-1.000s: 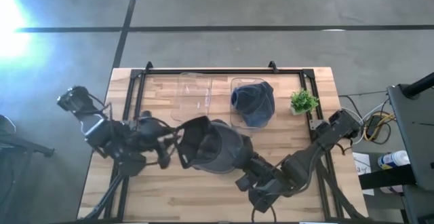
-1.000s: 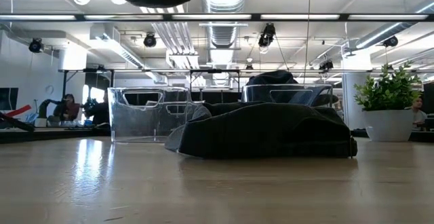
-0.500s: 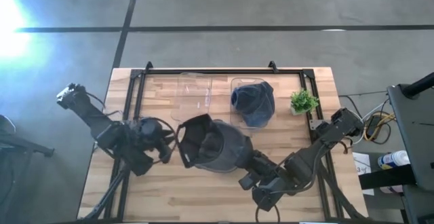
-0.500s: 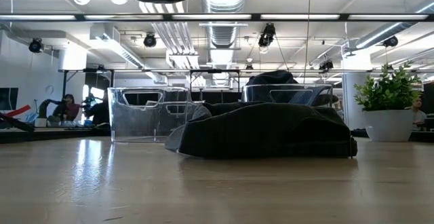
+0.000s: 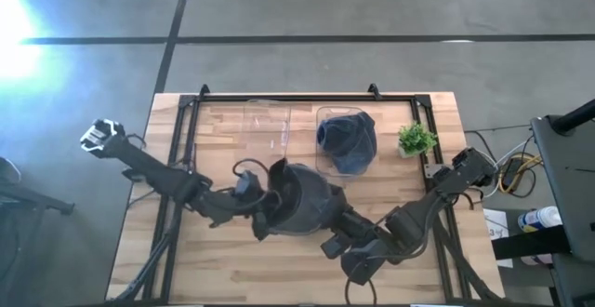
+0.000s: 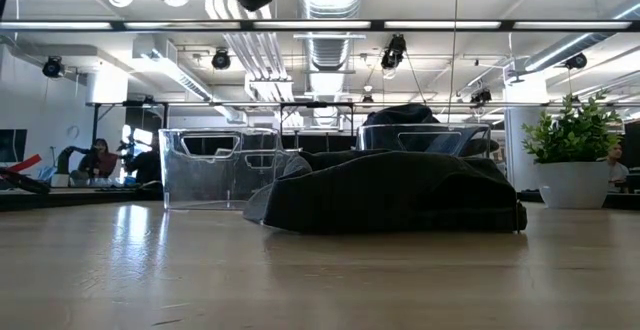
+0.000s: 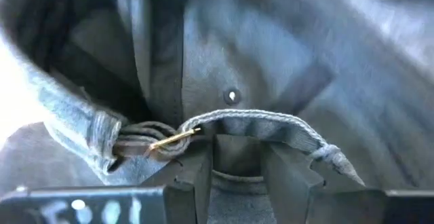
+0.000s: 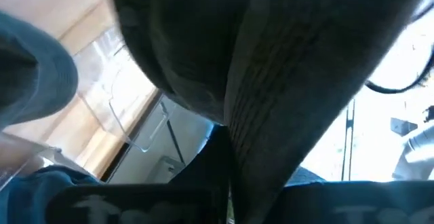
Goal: Pick & Place hat
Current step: Put the left black cap into the left transparent bin
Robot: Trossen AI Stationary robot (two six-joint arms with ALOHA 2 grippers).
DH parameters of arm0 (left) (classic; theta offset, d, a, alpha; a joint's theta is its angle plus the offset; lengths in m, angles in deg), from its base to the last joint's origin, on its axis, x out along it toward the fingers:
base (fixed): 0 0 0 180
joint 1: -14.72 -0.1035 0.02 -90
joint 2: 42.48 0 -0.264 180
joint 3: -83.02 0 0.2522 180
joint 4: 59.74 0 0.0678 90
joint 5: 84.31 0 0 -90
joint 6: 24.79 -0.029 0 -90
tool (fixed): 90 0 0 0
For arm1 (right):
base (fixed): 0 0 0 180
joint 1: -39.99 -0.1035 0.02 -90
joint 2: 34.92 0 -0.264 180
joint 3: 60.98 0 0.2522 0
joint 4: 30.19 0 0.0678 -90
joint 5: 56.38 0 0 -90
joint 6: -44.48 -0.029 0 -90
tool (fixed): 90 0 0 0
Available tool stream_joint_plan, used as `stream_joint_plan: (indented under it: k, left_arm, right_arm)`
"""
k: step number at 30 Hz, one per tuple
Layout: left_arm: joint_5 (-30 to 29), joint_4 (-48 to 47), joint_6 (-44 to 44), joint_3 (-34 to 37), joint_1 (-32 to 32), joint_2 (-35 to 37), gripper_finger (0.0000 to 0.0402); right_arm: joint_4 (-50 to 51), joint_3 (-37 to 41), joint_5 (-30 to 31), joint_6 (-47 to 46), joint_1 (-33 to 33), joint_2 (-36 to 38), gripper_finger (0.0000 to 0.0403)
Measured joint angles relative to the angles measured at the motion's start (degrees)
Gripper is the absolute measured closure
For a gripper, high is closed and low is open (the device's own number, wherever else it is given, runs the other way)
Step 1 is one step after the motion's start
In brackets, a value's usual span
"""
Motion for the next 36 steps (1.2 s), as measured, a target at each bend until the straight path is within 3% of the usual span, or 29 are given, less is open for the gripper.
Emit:
stream_joint_plan:
  k: [3, 7, 17, 21, 25, 32, 36]
  left_arm:
    - [1.71, 1.05, -0.39, -0.75, 0.08, -1.65, 0.0284]
    - [2.34, 3.31, -5.24, -3.96, -0.02, -2.81, 0.0284]
    - [3.30, -3.19, -9.23, -9.10, 0.00, -2.87, 0.0285]
    - [7.60, -4.37, -7.43, -9.59, 0.00, -2.41, 0.0285]
    - [8.60, -4.98, -8.18, -10.50, -0.13, -0.18, 0.0284]
    - [10.01, -7.97, -11.25, -10.93, 0.56, 7.14, 0.0284]
    - [10.15, -8.46, -9.51, -10.67, 0.62, 11.07, 0.0284]
  right_arm:
    - [-2.59, 0.02, -1.04, -0.78, 0.00, 0.00, 0.0390]
    - [-3.76, 0.04, -7.02, -6.43, 0.33, -0.40, 0.0390]
    - [-6.91, 0.16, -13.29, -28.26, 1.63, -0.75, 0.0389]
    - [-8.10, 0.24, -20.69, -40.24, 2.15, 0.60, 0.0389]
    - [-8.82, 0.26, -26.70, -48.67, 2.19, 1.16, 0.0389]
    - [-9.32, 0.37, -27.83, -48.82, 2.41, 3.87, 0.0390]
    - [-9.54, 0.99, -28.16, -53.77, 3.46, 6.74, 0.0390]
